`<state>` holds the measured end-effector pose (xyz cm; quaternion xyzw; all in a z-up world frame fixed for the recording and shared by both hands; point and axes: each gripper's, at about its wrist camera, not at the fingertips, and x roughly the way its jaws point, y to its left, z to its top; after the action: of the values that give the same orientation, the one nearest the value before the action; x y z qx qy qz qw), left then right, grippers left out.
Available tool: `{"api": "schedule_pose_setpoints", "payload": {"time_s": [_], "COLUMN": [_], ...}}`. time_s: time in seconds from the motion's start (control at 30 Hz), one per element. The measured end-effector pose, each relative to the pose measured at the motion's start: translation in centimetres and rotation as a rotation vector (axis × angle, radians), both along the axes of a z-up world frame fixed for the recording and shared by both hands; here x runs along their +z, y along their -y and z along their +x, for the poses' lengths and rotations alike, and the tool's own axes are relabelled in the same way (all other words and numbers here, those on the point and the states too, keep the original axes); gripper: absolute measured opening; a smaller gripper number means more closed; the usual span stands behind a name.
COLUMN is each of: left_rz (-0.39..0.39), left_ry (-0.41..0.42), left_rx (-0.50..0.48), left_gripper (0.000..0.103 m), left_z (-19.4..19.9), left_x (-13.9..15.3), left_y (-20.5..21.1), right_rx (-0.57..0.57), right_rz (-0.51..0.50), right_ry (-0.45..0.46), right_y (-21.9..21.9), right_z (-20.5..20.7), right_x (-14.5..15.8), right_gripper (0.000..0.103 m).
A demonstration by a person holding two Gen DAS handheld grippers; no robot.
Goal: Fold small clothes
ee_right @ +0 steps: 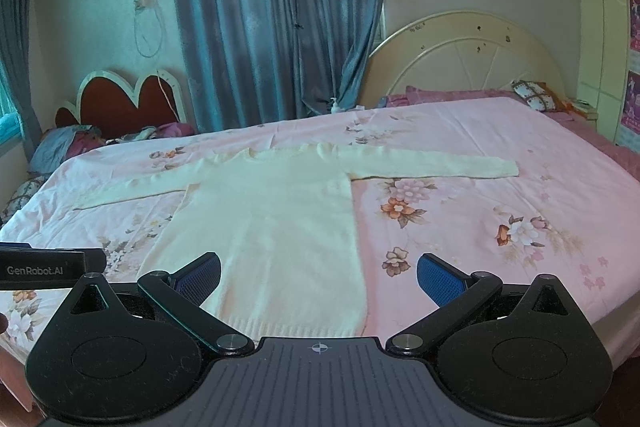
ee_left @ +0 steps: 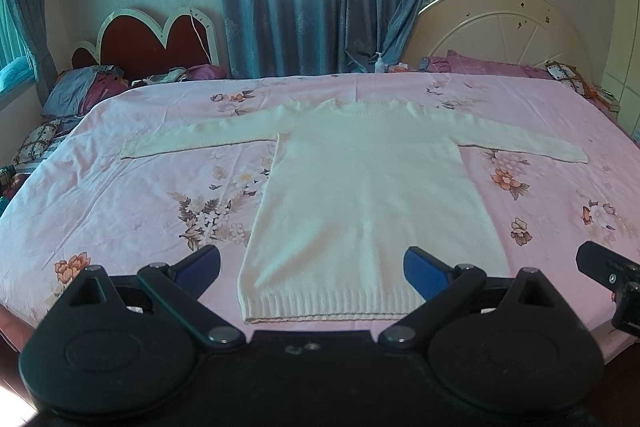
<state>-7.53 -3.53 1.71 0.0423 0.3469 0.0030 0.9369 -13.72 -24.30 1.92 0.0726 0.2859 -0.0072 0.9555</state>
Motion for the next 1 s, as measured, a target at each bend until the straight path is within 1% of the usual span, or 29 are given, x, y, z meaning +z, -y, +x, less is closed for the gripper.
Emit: {"api": "schedule_pose_setpoints", "payload": {"time_s": [0.53, 0.77, 1.0], "left_rz": [0.0, 0.0, 0.005], "left_ry": [-0.01, -0.024, -0.033], "left_rx": [0.001, -0.003, -0.017], "left_gripper": [0.098, 0.098, 0.098], "left_z": [1.0, 3.3, 6.1], "left_x": [-0.1, -0.9, -1.6], "left_y": [-0.1, -0.9, -1.4], "right_rx": [-0.022, -0.025, -0.05], "right_rz": [0.005, 0.002, -0.011], "right_ry": [-0.01, -0.014, -0.023], "right_y": [0.3, -0.1, -0.5], "right_z": [1.6, 2.7, 5.2], "right_x": [-0.8, -1.1, -1.9], "right_gripper": [0.103, 0.103, 0.103]}}
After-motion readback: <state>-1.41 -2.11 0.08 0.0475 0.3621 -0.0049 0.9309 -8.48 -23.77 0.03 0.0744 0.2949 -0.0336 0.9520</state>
